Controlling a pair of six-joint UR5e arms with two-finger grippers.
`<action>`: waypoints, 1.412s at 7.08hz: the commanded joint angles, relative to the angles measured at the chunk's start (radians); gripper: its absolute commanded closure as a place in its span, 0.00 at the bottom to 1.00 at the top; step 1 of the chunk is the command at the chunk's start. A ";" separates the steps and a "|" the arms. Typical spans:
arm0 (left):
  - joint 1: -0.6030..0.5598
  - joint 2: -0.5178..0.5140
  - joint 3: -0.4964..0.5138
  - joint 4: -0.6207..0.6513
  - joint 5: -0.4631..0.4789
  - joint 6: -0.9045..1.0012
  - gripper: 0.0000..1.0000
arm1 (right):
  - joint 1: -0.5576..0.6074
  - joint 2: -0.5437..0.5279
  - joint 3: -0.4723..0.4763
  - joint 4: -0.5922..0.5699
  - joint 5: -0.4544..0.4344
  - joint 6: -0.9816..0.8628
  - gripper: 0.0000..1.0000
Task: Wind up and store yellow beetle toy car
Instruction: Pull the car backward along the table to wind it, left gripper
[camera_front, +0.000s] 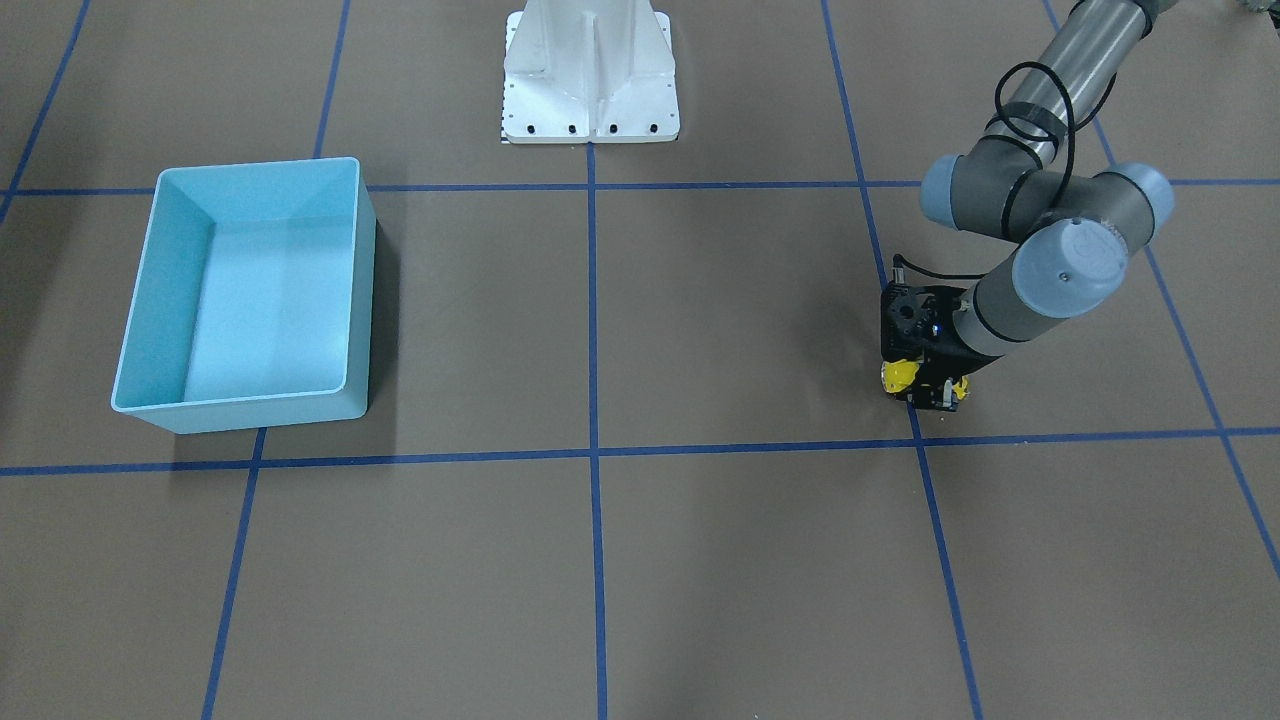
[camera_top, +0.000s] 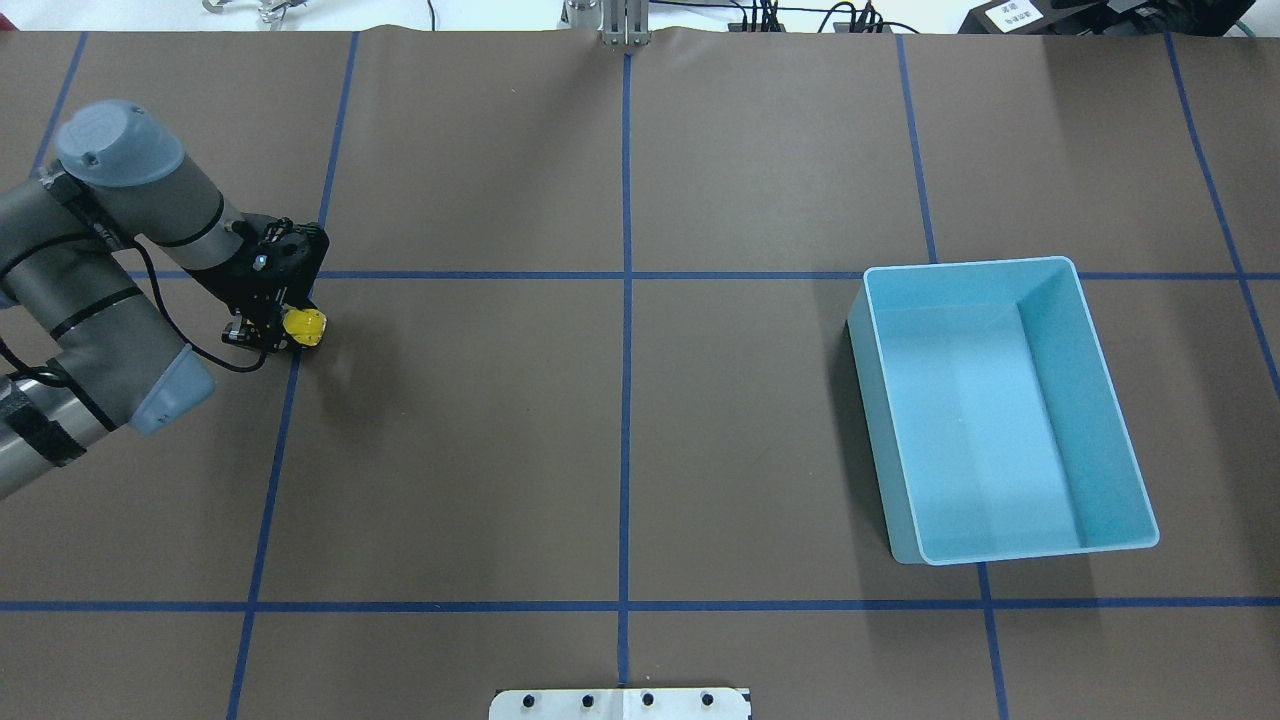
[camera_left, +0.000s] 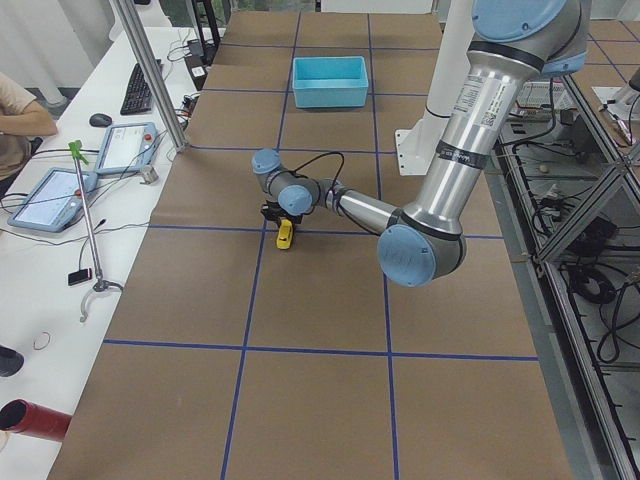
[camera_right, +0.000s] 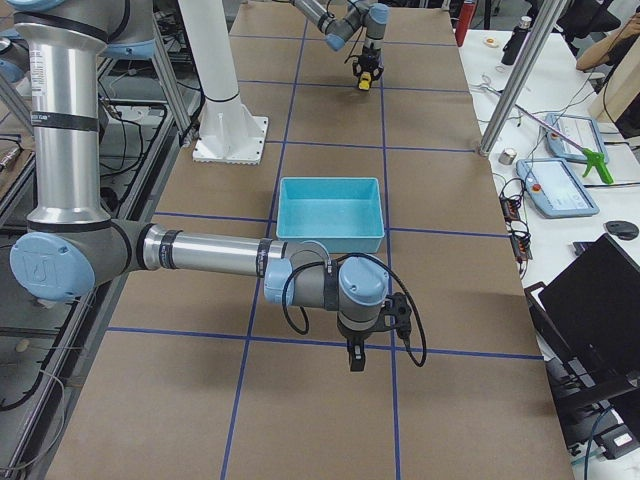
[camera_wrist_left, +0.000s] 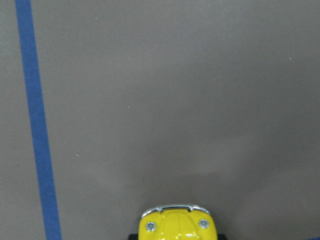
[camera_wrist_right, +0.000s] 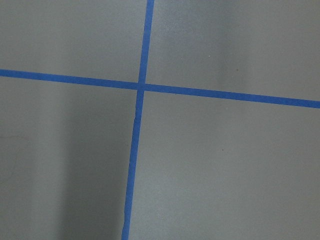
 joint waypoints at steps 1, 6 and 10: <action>-0.016 0.018 -0.001 -0.011 -0.023 0.022 1.00 | 0.000 0.000 0.001 0.000 0.001 0.000 0.00; -0.040 0.082 0.001 -0.089 -0.057 0.047 1.00 | 0.000 -0.002 0.001 0.000 0.001 0.000 0.00; -0.063 0.134 0.006 -0.143 -0.069 0.088 1.00 | 0.000 -0.002 -0.001 0.000 0.001 0.000 0.00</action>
